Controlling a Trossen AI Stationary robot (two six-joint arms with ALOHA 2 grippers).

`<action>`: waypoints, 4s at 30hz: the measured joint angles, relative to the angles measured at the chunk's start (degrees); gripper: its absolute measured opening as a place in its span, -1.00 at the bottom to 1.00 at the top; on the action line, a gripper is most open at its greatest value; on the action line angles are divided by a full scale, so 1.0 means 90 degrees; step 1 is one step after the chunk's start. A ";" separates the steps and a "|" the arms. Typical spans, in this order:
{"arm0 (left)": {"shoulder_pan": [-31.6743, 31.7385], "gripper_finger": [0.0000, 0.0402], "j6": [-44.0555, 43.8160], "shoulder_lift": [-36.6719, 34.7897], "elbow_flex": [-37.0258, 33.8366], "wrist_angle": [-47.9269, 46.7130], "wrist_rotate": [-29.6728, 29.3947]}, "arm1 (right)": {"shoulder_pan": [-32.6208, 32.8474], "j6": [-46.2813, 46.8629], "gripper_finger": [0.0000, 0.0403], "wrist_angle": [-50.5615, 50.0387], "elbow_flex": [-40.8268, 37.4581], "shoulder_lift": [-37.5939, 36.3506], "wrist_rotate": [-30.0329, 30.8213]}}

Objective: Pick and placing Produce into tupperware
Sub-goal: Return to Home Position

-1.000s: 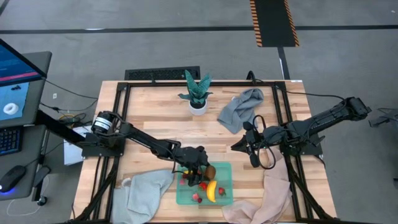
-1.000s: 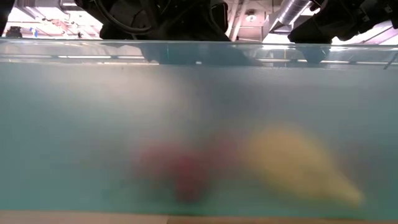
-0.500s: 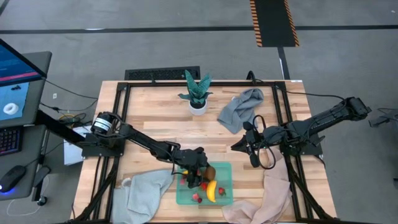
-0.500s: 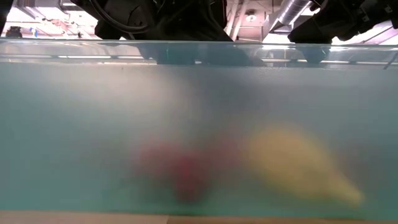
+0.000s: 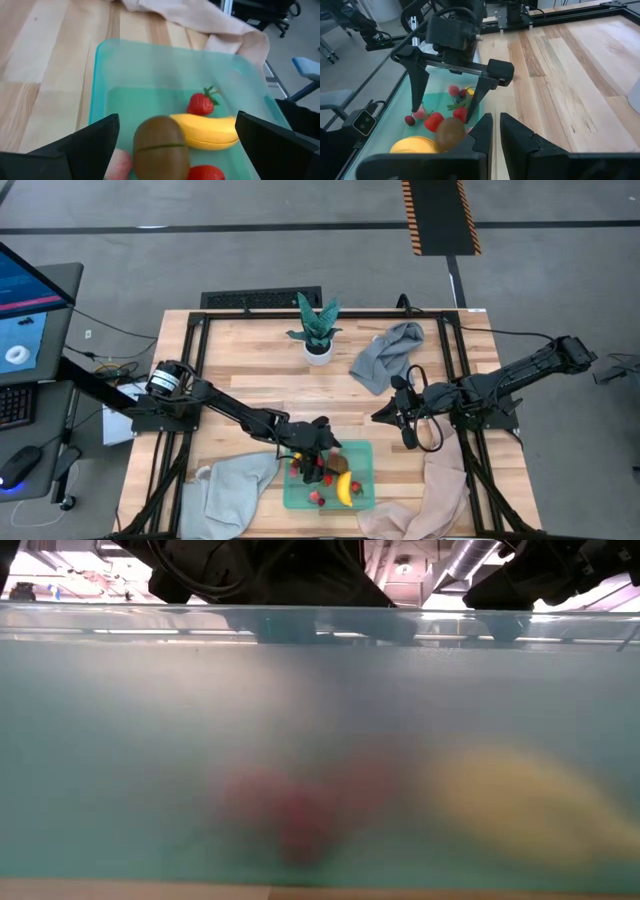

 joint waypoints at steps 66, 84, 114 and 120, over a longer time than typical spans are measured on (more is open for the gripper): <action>0.0352 0.93 0.1317 -0.9548 -0.5656 -0.0290 -0.2281 | 0.0000 0.0001 -0.71 0.0001 0.0002 -0.0001 0.0000; 0.0352 0.93 0.1318 -1.1108 -0.5654 -0.1874 -0.2369 | -0.0017 -0.0630 -0.71 0.0072 0.0250 -0.0809 -0.0021; 0.0352 0.93 0.1251 -1.2072 -0.5654 -0.2773 -0.2404 | 0.0660 -0.1128 -0.71 -0.0076 -0.1909 -0.5961 -0.0172; 0.0352 0.93 0.0904 -1.2067 -0.5654 -0.3072 -0.2433 | 0.0508 -0.1278 -0.71 -0.0610 -0.1936 -0.5794 0.0049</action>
